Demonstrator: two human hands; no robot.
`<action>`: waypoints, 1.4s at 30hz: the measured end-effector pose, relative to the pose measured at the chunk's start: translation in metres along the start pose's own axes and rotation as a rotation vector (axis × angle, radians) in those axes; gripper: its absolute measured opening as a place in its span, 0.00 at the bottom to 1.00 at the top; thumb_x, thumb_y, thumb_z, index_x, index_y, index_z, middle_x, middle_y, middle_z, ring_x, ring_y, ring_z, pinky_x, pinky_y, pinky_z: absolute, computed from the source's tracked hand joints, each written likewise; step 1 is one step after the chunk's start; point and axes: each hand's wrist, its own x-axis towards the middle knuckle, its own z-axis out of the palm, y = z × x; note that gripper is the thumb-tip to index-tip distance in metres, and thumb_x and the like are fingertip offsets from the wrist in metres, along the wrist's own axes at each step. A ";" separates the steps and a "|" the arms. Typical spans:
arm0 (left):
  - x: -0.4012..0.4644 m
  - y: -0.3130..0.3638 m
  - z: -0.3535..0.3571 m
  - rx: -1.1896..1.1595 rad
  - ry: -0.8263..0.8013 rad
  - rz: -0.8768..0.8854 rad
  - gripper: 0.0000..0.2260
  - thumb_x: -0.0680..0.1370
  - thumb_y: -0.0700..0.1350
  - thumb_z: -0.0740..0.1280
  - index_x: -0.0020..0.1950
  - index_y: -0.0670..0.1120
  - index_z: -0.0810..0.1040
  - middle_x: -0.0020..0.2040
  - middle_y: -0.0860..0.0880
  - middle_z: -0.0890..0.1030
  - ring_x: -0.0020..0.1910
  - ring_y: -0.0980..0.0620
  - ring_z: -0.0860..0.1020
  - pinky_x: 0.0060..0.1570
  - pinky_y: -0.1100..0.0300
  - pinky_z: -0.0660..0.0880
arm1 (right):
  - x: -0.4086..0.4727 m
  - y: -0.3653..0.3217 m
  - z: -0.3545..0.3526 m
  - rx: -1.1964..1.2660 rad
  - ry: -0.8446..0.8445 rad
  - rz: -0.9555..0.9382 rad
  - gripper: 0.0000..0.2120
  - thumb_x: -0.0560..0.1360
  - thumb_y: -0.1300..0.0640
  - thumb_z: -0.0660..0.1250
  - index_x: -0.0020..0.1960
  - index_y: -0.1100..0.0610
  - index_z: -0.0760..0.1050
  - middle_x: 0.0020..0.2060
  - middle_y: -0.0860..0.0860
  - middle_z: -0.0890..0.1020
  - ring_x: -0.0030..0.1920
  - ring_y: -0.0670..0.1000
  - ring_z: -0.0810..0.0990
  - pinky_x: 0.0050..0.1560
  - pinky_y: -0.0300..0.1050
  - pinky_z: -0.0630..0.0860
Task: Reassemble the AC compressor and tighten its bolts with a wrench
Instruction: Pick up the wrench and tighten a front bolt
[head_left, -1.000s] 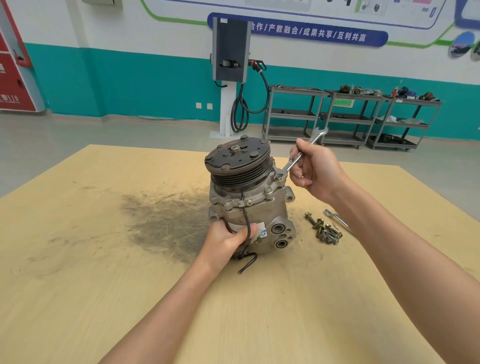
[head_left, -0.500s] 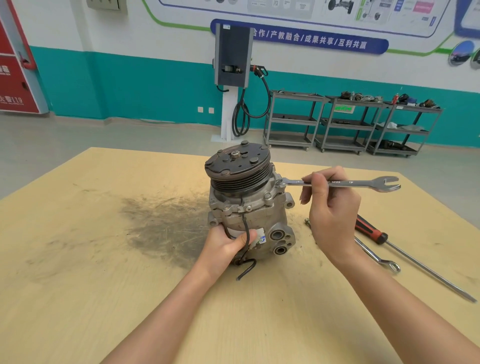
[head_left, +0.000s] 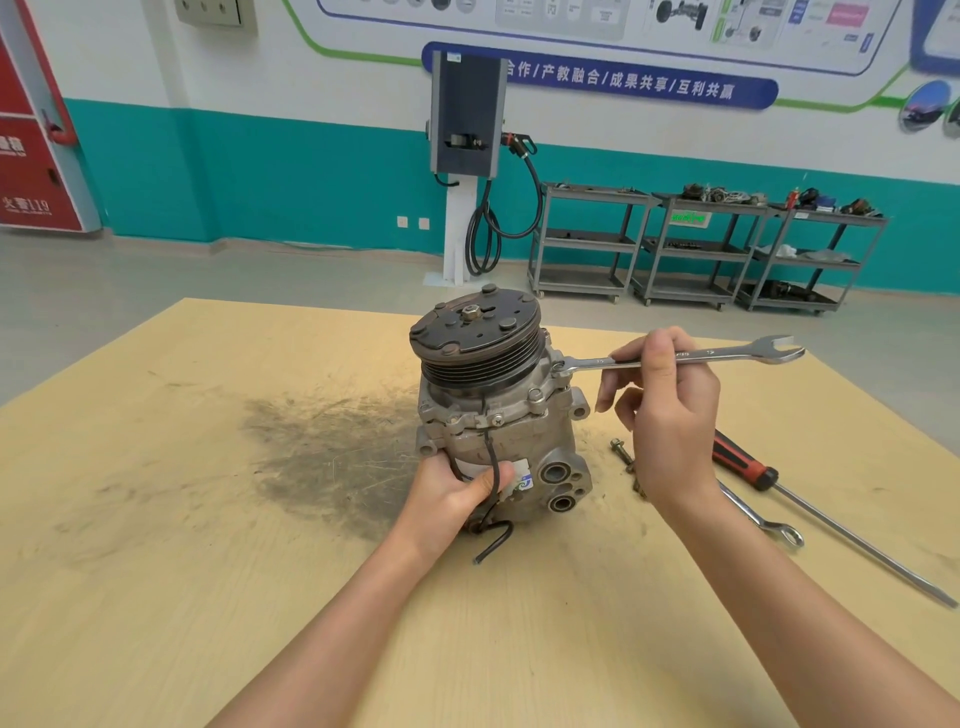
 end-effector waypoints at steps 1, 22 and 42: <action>0.000 0.000 0.000 0.001 -0.002 -0.001 0.13 0.71 0.45 0.69 0.55 0.48 0.80 0.50 0.60 0.85 0.55 0.61 0.81 0.54 0.70 0.73 | 0.000 0.000 0.000 0.009 0.005 0.016 0.14 0.82 0.52 0.54 0.41 0.55 0.71 0.26 0.51 0.76 0.27 0.50 0.75 0.27 0.35 0.65; 0.000 -0.002 -0.001 -0.011 0.008 -0.036 0.10 0.71 0.47 0.69 0.51 0.51 0.82 0.49 0.58 0.86 0.53 0.59 0.82 0.53 0.68 0.74 | -0.004 -0.008 0.000 0.021 -0.041 0.067 0.13 0.81 0.52 0.53 0.43 0.56 0.70 0.25 0.52 0.76 0.26 0.50 0.75 0.25 0.38 0.64; 0.000 0.000 -0.002 0.005 0.012 -0.018 0.11 0.72 0.45 0.70 0.54 0.50 0.81 0.51 0.58 0.85 0.56 0.58 0.81 0.54 0.68 0.74 | 0.035 -0.019 0.007 0.014 -0.044 -0.129 0.18 0.82 0.50 0.53 0.37 0.44 0.75 0.25 0.52 0.76 0.26 0.56 0.73 0.27 0.40 0.64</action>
